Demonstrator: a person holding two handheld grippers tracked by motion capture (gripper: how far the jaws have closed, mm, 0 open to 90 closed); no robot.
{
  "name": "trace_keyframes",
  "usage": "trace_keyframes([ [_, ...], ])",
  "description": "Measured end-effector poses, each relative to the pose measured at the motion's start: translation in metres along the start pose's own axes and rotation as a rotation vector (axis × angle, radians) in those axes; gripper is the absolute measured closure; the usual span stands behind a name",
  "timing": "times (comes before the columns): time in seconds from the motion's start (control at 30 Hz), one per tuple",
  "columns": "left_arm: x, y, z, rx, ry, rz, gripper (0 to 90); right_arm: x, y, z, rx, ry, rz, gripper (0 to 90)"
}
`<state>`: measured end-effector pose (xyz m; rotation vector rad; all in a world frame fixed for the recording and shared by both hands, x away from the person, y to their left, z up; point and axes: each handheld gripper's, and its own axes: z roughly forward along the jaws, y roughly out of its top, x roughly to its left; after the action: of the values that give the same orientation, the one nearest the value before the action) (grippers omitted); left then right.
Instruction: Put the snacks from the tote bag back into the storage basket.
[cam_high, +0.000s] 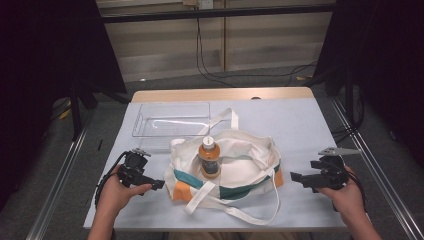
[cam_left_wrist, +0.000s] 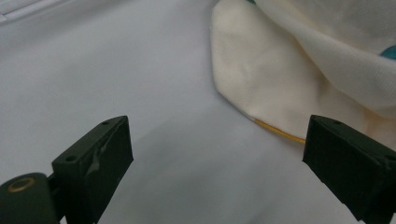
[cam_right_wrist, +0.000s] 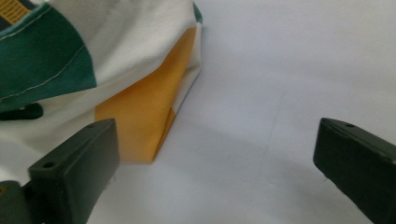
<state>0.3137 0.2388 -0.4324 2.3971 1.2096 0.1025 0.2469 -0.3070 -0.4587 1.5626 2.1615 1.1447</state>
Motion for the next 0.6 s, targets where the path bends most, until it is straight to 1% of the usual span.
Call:
trace_keyframes([
  [0.03, 0.0, 0.001, -0.001, 0.002, 0.0, 0.005, 7.7, 0.001, -0.001, 0.001, 0.007, -0.025, -0.005, 0.6],
  [0.07, -0.001, 0.001, -0.001, 0.002, -0.002, 0.001, 7.7, 0.001, -0.001, 0.002, 0.023, -0.04, -0.014, 0.6],
  [0.17, -0.003, 0.003, -0.004, 0.016, 0.003, -0.001, 7.7, 0.003, -0.001, 0.003, 0.029, -0.041, -0.027, 0.6],
  [0.2, -0.003, 0.004, -0.005, 0.021, -0.001, 0.002, 7.7, 0.003, -0.001, 0.003, 0.032, -0.039, -0.036, 0.6],
  [0.27, -0.003, 0.008, -0.009, 0.022, 0.007, 0.005, 7.8, 0.003, -0.001, 0.003, 0.032, -0.036, -0.041, 0.6],
  [0.3, -0.004, 0.011, -0.011, 0.027, 0.008, 0.0, 7.8, 0.004, 0.0, 0.003, 0.041, -0.033, -0.041, 0.6],
  [0.33, -0.004, 0.011, -0.011, 0.027, 0.008, 0.0, 7.8, 0.004, 0.0, 0.003, 0.041, -0.033, -0.041, 0.6],
  [0.37, -0.004, 0.013, -0.012, 0.029, 0.009, 0.004, 7.8, 0.005, 0.0, 0.003, 0.045, -0.044, -0.048, 0.7],
  [0.43, -0.006, 0.017, -0.014, 0.042, 0.001, 0.0, 7.8, 0.005, 0.0, 0.003, 0.045, -0.039, -0.05, 0.6],
  [0.5, -0.006, 0.02, -0.015, 0.052, -0.003, 0.019, 7.8, 0.005, 0.001, 0.002, 0.043, -0.038, -0.056, 0.7],
  [0.53, -0.007, 0.021, -0.015, 0.06, -0.003, 0.013, 7.8, 0.005, 0.001, 0.002, 0.043, -0.038, -0.056, 0.7],
  [0.57, -0.008, 0.023, -0.016, 0.055, -0.002, 0.006, 7.8, 0.005, 0.001, 0.002, 0.043, -0.037, -0.054, 0.7],
  [0.6, -0.009, 0.024, -0.017, 0.054, 0.0, 0.008, 7.8, 0.005, 0.001, 0.002, 0.046, -0.037, -0.055, 0.8],
])
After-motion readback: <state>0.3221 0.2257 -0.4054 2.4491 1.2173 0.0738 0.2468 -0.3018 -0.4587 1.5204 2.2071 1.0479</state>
